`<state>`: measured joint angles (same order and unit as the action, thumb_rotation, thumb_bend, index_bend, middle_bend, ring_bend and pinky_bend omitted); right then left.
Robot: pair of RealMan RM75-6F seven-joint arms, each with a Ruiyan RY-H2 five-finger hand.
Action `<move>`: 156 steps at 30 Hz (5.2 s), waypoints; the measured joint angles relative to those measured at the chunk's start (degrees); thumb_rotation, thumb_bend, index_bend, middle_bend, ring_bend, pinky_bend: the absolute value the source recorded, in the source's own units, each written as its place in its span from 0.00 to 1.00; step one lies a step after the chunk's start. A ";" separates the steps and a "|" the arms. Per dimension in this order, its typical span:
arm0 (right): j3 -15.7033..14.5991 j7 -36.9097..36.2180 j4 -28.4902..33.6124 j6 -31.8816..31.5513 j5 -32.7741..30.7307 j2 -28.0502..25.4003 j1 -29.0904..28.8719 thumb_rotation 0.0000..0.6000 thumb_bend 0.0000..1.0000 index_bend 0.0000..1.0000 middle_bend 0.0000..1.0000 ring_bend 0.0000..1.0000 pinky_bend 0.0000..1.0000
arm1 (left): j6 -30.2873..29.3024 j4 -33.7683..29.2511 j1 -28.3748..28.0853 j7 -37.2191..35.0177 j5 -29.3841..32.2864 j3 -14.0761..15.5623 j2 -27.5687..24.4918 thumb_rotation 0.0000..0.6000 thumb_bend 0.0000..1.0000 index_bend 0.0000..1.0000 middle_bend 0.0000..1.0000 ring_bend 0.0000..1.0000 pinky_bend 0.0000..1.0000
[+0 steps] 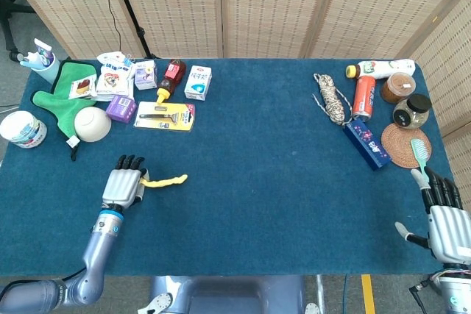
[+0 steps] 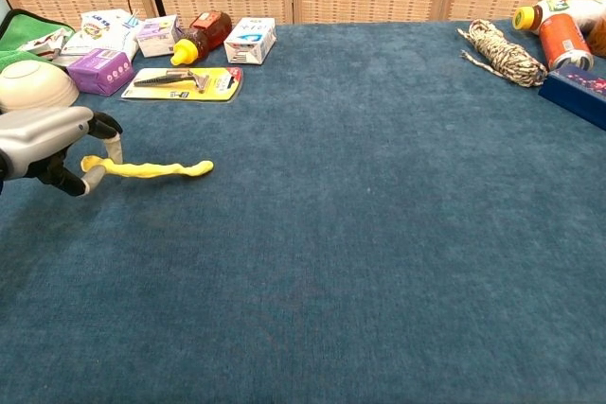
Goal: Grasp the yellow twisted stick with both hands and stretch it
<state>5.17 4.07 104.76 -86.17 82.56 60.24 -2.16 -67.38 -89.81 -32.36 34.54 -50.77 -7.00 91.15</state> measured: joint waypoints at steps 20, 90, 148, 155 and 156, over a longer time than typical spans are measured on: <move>1.03 -3.77 1.34 4.20 1.59 -0.59 -3.75 1.00 0.20 0.17 0.01 0.00 0.00 | 1.22 -12.49 -2.38 -3.25 -2.57 -6.34 -12.55 1.00 0.56 0.73 0.17 0.07 0.00; 7.49 -38.94 -5.98 41.14 -8.91 18.37 -32.88 1.00 0.20 0.32 0.00 0.00 0.00 | 3.95 -22.10 -19.12 2.84 -8.20 -6.68 -12.72 1.00 0.56 0.73 0.17 0.09 0.00; 10.74 -38.70 -12.28 46.84 -15.87 26.30 -39.30 1.00 0.28 0.50 0.09 0.00 0.00 | 2.35 -21.12 -22.00 4.02 -7.17 -4.79 -9.29 1.00 0.56 0.73 0.17 0.08 0.00; 10.91 -38.95 -12.47 47.19 -16.17 26.52 -39.36 1.00 0.29 0.49 0.09 0.00 0.00 | 2.16 -20.92 -22.14 4.08 -7.21 -4.95 -9.01 1.00 0.56 0.73 0.17 0.09 0.00; 10.94 -38.96 -12.48 47.20 -16.17 26.55 -39.37 1.00 0.29 0.49 0.09 0.00 0.00 | 2.21 -20.91 -22.17 4.09 -7.14 -4.95 -9.00 1.00 0.56 0.73 0.17 0.09 0.00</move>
<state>16.12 -34.89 92.28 -38.97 66.39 86.79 -41.53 -65.17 -110.73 -54.53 38.63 -57.91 -11.95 82.15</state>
